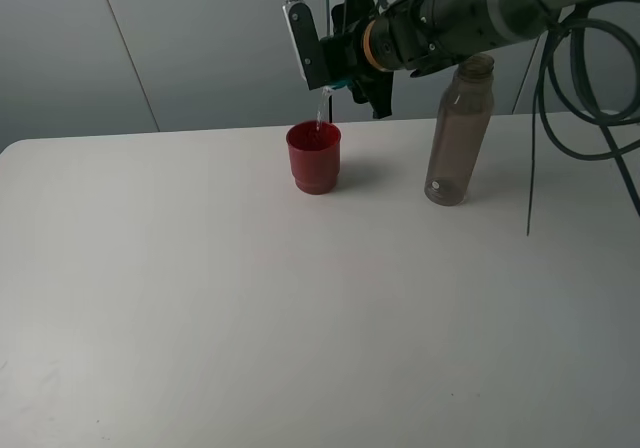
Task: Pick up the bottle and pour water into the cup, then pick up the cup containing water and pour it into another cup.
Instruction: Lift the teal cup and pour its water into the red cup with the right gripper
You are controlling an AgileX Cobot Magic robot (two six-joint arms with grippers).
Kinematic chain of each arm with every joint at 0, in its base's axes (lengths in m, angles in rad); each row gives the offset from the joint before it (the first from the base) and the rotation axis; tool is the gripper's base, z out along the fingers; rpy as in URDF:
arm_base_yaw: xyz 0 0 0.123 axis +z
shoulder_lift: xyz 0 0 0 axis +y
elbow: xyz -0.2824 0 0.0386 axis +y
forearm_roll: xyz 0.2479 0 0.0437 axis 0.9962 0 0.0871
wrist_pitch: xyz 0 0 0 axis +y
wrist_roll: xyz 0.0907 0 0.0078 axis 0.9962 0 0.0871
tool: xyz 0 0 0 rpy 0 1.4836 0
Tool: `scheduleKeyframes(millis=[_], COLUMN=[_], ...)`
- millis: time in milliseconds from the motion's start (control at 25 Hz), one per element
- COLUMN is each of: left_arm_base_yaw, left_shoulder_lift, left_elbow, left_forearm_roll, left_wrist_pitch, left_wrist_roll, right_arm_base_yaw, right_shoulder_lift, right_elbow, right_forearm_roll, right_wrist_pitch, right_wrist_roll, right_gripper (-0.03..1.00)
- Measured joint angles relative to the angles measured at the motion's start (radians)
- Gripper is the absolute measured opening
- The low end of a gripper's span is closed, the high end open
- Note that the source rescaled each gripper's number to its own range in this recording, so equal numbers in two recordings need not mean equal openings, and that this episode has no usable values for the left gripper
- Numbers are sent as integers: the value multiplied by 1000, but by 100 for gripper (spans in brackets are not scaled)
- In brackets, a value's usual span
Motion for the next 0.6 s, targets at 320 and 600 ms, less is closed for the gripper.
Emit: scheduleKeyframes(millis=[320, 600], left_arm_base_yaw=[0, 0], left_shoulder_lift=[0, 0], left_elbow=[0, 0], left_forearm_roll=[0, 0], left_wrist_pitch=[0, 0], left_wrist_roll=[0, 0], right_arm_base_yaw=[2, 25], right_shoulder_lift=[0, 0], right_elbow=[0, 0], right_forearm_roll=[0, 0], right_wrist_pitch=[16, 42], right_wrist_roll=[-76, -121], right_gripper=[19, 19])
